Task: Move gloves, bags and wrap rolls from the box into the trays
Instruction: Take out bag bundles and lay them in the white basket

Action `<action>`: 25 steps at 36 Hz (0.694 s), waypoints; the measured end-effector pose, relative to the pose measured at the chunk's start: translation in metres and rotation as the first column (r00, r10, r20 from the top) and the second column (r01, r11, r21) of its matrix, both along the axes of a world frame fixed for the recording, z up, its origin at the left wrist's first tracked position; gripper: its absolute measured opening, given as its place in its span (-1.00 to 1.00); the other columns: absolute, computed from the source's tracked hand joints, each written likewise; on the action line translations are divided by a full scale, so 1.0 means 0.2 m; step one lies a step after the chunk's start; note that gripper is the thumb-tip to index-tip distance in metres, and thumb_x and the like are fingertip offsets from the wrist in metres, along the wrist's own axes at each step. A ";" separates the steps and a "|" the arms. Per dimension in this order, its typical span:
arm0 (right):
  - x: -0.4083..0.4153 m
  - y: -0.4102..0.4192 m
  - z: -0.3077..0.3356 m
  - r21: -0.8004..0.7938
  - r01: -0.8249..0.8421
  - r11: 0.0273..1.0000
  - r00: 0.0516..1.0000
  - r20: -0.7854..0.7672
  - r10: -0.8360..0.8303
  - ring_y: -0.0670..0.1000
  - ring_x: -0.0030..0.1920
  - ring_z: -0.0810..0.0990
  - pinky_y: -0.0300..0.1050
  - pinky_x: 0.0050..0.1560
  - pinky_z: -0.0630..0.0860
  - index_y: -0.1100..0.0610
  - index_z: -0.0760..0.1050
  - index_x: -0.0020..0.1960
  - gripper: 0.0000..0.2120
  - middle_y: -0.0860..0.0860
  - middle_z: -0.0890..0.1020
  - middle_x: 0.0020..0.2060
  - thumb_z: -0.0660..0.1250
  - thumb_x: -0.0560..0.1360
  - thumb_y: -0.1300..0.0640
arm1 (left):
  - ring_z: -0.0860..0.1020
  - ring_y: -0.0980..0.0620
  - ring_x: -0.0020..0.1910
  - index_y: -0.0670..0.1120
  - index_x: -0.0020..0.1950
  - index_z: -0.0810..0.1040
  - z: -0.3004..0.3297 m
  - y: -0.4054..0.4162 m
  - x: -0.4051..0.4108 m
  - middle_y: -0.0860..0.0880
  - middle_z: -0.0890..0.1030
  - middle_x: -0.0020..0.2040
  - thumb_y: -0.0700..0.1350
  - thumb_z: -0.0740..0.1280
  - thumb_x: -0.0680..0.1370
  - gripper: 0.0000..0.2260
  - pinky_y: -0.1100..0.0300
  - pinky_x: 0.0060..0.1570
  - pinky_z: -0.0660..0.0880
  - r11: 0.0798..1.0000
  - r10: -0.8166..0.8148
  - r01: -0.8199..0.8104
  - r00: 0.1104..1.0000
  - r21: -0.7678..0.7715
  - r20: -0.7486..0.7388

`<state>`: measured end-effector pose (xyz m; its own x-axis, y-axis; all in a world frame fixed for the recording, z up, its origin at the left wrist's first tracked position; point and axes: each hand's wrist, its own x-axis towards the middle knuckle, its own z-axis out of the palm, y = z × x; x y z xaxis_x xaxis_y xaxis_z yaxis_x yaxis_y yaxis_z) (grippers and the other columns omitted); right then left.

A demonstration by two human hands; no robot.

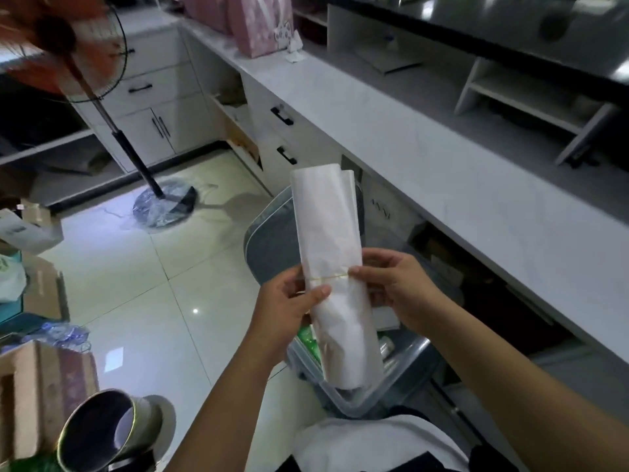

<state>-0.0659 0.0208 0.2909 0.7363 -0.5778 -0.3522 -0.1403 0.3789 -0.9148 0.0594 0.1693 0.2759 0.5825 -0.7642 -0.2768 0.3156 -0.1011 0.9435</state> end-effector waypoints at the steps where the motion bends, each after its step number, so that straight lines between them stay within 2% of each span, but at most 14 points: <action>1: 0.01 0.01 0.01 -0.022 -0.009 1.000 1.000 -0.014 0.008 0.18 -0.13 0.72 0.10 -0.15 0.67 0.21 0.65 0.09 -0.76 0.15 0.73 -0.04 0.46 0.43 0.30 | 0.72 -0.01 -0.07 0.09 0.06 0.66 -0.01 0.02 0.01 -0.02 0.74 -0.01 -0.29 0.47 0.47 -0.70 0.11 -0.21 0.64 1.000 0.005 -0.005 1.000 -0.008 -0.009; 4: 0.05 0.05 0.02 -0.044 -0.021 0.999 0.999 -0.034 0.020 0.17 -0.12 0.72 0.03 -0.20 0.67 0.23 0.64 0.09 -0.75 0.16 0.73 -0.05 0.48 0.41 0.31 | 0.71 -0.03 -0.04 0.08 0.11 0.65 -0.04 0.07 0.04 -0.03 0.74 0.02 -0.27 0.45 0.49 -0.70 0.04 -0.17 0.66 1.000 -0.003 0.003 1.000 -0.011 -0.030; 7: 0.08 0.08 0.00 -0.068 -0.017 0.998 0.998 -0.055 0.013 0.12 -0.17 0.73 0.03 -0.21 0.68 0.22 0.65 0.07 -0.76 0.14 0.74 -0.09 0.49 0.41 0.32 | 0.71 -0.03 -0.01 0.04 0.17 0.63 -0.07 0.10 0.06 -0.02 0.73 0.04 -0.25 0.45 0.50 -0.70 0.06 -0.17 0.65 1.000 -0.011 0.011 0.998 -0.007 -0.069; 10: 0.08 0.08 -0.03 -0.078 -0.018 0.997 0.998 -0.065 0.013 0.09 -0.17 0.73 -0.06 -0.25 0.66 0.21 0.65 0.06 -0.77 0.10 0.74 -0.10 0.48 0.41 0.32 | 0.70 -0.04 0.02 0.02 0.23 0.62 -0.11 0.12 0.06 -0.03 0.72 0.06 -0.21 0.48 0.48 -0.66 0.07 -0.16 0.64 1.000 -0.003 0.004 0.994 0.009 -0.108; 14: 0.10 0.05 -0.08 -0.054 -0.086 0.995 0.993 -0.089 0.081 0.06 -0.13 0.73 -0.14 -0.24 0.64 0.18 0.66 0.07 -0.77 0.09 0.74 -0.08 0.47 0.43 0.32 | 0.69 -0.09 0.05 0.00 0.23 0.63 -0.15 0.13 0.06 -0.07 0.71 0.11 -0.15 0.52 0.44 -0.64 0.02 -0.12 0.64 0.999 0.031 -0.028 0.990 0.026 -0.135; 19: 0.14 0.00 -0.16 -0.002 -0.270 0.963 0.953 -0.146 0.266 0.08 -0.01 0.72 -0.06 -0.12 0.66 0.15 0.65 0.14 -0.74 0.10 0.72 0.01 0.43 0.47 0.30 | 0.69 -0.13 0.05 -0.01 0.17 0.65 -0.22 0.15 0.05 -0.11 0.70 0.12 -0.09 0.56 0.35 -0.60 0.04 -0.14 0.63 0.995 0.090 -0.081 0.975 0.052 -0.204; 23: 0.18 -0.04 -0.25 0.050 -0.361 0.931 0.910 -0.197 0.364 0.13 0.01 0.70 0.04 0.01 0.66 0.20 0.63 0.17 -0.74 0.17 0.70 0.05 0.42 0.48 0.32 | 0.69 -0.09 0.01 0.03 0.13 0.66 -0.30 0.16 0.01 -0.07 0.71 0.07 -0.16 0.52 0.42 -0.71 0.09 -0.20 0.62 0.975 0.189 -0.160 0.961 0.151 -0.200; 25: 0.19 -0.07 -0.32 0.091 -0.374 0.923 0.897 -0.217 0.385 0.12 0.00 0.70 0.01 -0.02 0.66 0.18 0.64 0.15 -0.75 0.16 0.71 0.04 0.44 0.48 0.28 | 0.69 -0.08 0.02 0.00 0.16 0.65 -0.34 0.16 -0.02 -0.06 0.71 0.08 -0.16 0.50 0.44 -0.71 0.08 -0.19 0.62 0.960 0.237 -0.199 0.952 0.199 -0.191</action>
<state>-0.0287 0.0073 0.2265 0.7937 -0.2498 -0.5547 -0.4827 0.2963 -0.8241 0.0550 0.2018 0.2084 0.6428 -0.5531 -0.5299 0.5386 -0.1656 0.8261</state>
